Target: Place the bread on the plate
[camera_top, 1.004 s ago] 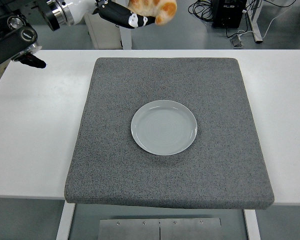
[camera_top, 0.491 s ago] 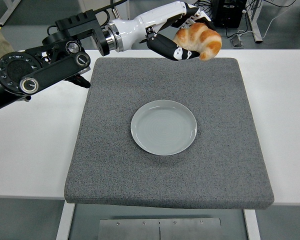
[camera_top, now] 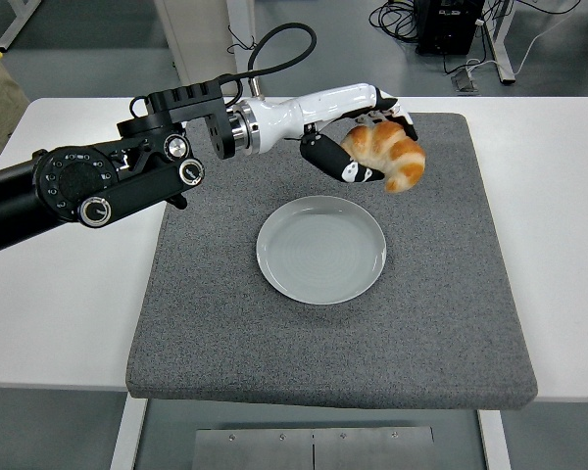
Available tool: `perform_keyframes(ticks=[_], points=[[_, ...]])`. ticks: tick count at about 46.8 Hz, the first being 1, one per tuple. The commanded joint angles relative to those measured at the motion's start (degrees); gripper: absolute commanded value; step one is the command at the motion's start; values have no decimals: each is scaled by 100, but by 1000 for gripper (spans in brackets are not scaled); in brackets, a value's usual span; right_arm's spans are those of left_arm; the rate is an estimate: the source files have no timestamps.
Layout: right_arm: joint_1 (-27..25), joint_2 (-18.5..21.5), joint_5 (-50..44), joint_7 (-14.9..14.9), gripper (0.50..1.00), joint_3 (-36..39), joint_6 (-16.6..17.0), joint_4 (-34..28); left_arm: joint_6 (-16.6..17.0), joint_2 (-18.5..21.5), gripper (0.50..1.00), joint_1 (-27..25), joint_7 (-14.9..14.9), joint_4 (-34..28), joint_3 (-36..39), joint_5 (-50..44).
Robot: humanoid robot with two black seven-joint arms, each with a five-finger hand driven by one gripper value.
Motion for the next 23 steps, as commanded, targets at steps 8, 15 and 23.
perform_keyframes(ticks=[8,15,23], points=[[-3,0,0,0,1000,9,0,0,17,38,500,284,0,-2,5,293],[-3,0,0,0,1000,0,0,0,69,38,500,468,0,-10,5,504],[5,0,0,-9,1000,0,0,0,69,64,500,688,-9,7,14,777]])
